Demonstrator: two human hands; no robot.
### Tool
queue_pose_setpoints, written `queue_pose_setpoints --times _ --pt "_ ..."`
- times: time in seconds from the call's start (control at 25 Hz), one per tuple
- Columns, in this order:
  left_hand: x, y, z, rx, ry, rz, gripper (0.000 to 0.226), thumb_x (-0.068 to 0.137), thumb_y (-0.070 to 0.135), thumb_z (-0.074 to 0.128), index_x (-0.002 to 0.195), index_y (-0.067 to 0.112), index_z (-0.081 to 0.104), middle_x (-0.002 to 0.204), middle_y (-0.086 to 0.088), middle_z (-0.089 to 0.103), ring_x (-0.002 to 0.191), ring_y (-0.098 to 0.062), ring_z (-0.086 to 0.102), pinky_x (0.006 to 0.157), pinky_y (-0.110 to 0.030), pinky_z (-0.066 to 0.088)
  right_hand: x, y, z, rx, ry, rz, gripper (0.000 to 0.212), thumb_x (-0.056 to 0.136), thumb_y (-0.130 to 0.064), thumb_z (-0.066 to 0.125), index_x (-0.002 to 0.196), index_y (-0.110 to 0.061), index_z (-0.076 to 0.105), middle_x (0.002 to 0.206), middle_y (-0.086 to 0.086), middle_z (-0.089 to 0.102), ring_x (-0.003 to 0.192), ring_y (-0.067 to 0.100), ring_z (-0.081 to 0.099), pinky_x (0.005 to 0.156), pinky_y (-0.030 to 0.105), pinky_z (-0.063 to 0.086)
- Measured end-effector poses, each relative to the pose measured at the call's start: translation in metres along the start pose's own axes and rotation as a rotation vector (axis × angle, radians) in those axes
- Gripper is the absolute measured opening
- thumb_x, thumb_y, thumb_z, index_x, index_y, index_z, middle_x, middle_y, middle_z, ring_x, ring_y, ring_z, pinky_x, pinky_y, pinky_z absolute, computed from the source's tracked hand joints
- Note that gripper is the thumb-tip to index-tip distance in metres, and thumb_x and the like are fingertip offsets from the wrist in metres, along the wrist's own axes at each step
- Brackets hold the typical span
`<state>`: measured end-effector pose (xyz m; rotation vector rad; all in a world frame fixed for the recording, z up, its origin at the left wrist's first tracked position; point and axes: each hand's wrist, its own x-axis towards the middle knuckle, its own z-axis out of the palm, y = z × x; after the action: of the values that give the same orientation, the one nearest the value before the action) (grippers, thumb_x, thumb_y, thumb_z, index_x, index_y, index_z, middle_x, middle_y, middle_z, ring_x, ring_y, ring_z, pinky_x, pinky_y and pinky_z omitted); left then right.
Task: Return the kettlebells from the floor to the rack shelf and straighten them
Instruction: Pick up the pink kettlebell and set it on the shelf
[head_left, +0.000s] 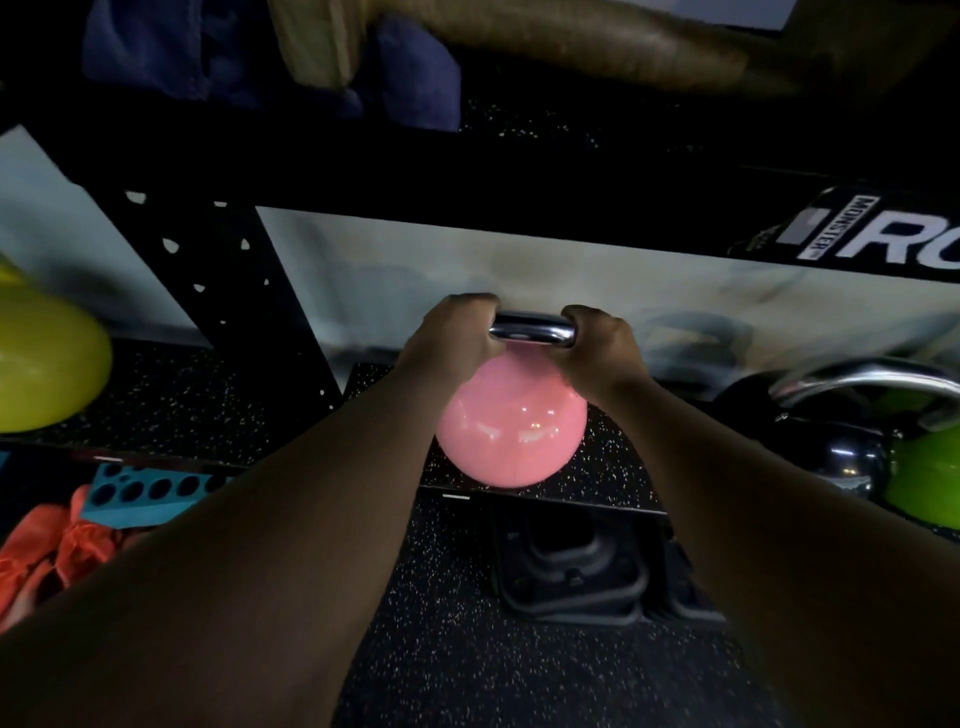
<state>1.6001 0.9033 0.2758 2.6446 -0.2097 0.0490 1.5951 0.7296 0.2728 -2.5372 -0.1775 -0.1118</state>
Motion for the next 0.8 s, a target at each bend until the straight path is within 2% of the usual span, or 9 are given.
queue_pose_setpoints --times 0.08,0.24,0.36,0.48,0.56,0.68,0.8 --pt "0.012 -0.004 0.002 -0.004 -0.02 0.001 0.012 0.082 0.016 0.068 0.091 0.013 0.062 0.085 -0.01 0.065 0.083 -0.031 0.065 0.068 -0.032 0.05 0.008 0.001 0.002 -0.009 -0.007 0.02 0.013 0.084 -0.015 0.063 0.093 -0.006 0.067 0.077 0.016 0.07 0.073 0.034 0.066 0.067 0.041 0.055" --pt "0.017 -0.007 0.005 -0.019 -0.009 0.002 0.023 0.081 0.017 0.069 0.101 0.008 0.064 0.095 -0.015 0.069 0.089 -0.033 0.065 0.072 -0.033 0.052 0.014 0.004 0.002 -0.063 -0.065 0.033 0.015 0.084 -0.017 0.061 0.097 -0.01 0.064 0.083 0.013 0.068 0.079 0.032 0.064 0.066 0.034 0.051" --pt "0.012 -0.002 0.003 -0.057 0.02 -0.021 0.035 0.08 0.012 0.068 0.114 0.009 0.057 0.111 -0.017 0.06 0.104 -0.032 0.056 0.079 -0.035 0.047 0.013 -0.001 -0.005 -0.142 -0.141 0.023 0.036 0.082 -0.023 0.064 0.115 -0.015 0.053 0.107 0.014 0.06 0.102 0.033 0.056 0.079 0.04 0.053" --pt "-0.015 -0.001 0.0 -0.167 0.074 -0.104 0.066 0.077 0.005 0.07 0.135 0.022 0.045 0.132 -0.01 0.047 0.122 -0.028 0.042 0.099 -0.044 0.043 -0.005 -0.008 -0.011 -0.231 -0.132 -0.174 0.063 0.079 -0.025 0.068 0.136 -0.021 0.042 0.127 0.011 0.049 0.12 0.032 0.041 0.095 0.043 0.043" --pt "-0.056 -0.012 -0.006 -0.206 0.156 -0.199 0.079 0.073 0.008 0.073 0.142 0.024 0.039 0.141 -0.007 0.043 0.13 -0.028 0.037 0.105 -0.047 0.037 -0.022 -0.023 -0.014 -0.27 -0.09 -0.332 0.071 0.076 -0.024 0.068 0.141 -0.019 0.042 0.136 0.012 0.047 0.127 0.034 0.038 0.102 0.043 0.035" --pt "-0.127 -0.039 -0.009 -0.178 0.194 -0.418 0.082 0.073 0.015 0.073 0.144 0.027 0.035 0.145 -0.005 0.041 0.134 -0.029 0.035 0.109 -0.049 0.032 -0.044 -0.053 -0.004 -0.294 -0.096 -0.547 0.069 0.068 -0.024 0.064 0.136 -0.019 0.049 0.131 0.012 0.051 0.124 0.037 0.043 0.104 0.044 0.034" --pt "-0.216 -0.065 -0.008 -0.148 0.245 -0.628 0.078 0.074 0.021 0.072 0.142 0.027 0.035 0.142 -0.004 0.043 0.13 -0.03 0.039 0.106 -0.051 0.035 -0.083 -0.098 0.027 -0.295 -0.252 -0.749 0.064 0.07 -0.025 0.06 0.134 -0.021 0.051 0.125 0.01 0.056 0.119 0.033 0.047 0.101 0.042 0.036"
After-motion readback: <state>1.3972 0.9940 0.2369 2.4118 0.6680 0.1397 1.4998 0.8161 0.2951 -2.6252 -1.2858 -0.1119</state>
